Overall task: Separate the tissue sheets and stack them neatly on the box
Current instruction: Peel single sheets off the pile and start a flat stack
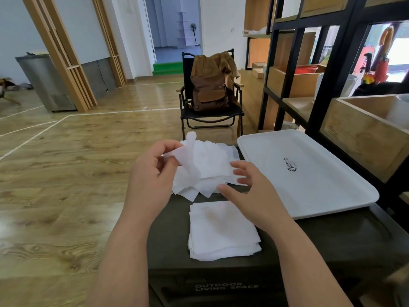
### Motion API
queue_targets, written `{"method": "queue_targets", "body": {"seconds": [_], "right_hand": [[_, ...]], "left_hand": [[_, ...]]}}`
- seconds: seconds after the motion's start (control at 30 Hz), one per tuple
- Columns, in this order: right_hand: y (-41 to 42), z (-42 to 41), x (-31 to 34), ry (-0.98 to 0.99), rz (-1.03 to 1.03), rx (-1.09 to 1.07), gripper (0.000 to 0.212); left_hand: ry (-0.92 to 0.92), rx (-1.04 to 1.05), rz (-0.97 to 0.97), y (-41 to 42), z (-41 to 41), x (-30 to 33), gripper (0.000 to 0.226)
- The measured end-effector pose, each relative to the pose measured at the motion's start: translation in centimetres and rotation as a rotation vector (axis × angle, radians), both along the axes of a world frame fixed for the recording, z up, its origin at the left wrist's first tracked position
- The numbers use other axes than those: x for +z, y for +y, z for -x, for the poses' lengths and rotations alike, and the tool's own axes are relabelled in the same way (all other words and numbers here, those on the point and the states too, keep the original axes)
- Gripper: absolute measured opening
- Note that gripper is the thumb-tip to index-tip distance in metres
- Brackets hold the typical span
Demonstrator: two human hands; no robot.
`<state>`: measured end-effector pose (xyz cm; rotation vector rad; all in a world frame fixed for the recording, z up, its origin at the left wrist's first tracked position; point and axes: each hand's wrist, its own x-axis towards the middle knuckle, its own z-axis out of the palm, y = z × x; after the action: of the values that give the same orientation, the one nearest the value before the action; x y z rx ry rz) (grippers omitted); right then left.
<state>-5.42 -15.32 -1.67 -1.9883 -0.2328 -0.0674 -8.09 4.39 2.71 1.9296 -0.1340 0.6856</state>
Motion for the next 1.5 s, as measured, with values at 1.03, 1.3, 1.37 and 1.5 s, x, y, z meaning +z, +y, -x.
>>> {"method": "queue_targets", "body": {"seconds": [1.03, 1.3, 1.37, 1.5], "right_hand": [[-0.2, 0.1, 0.6, -0.132, -0.517, -0.038, 0.011], [-0.3, 0.0, 0.4, -0.247, -0.485, -0.112, 0.011], [-0.3, 0.0, 0.3, -0.264, -0.448, -0.112, 0.01], [-0.2, -0.1, 0.2, -0.287, -0.404, -0.106, 0.01]], "left_hand": [[0.242, -0.319, 0.609, -1.4, -1.0, -1.0, 0.053], [0.17, -0.286, 0.318, -1.6, -0.6, -1.1, 0.037], [0.16, -0.215, 0.235, -1.7, -0.5, -1.1, 0.035], [0.122, -0.092, 0.069, -1.9, -0.5, -1.0, 0.056]]}}
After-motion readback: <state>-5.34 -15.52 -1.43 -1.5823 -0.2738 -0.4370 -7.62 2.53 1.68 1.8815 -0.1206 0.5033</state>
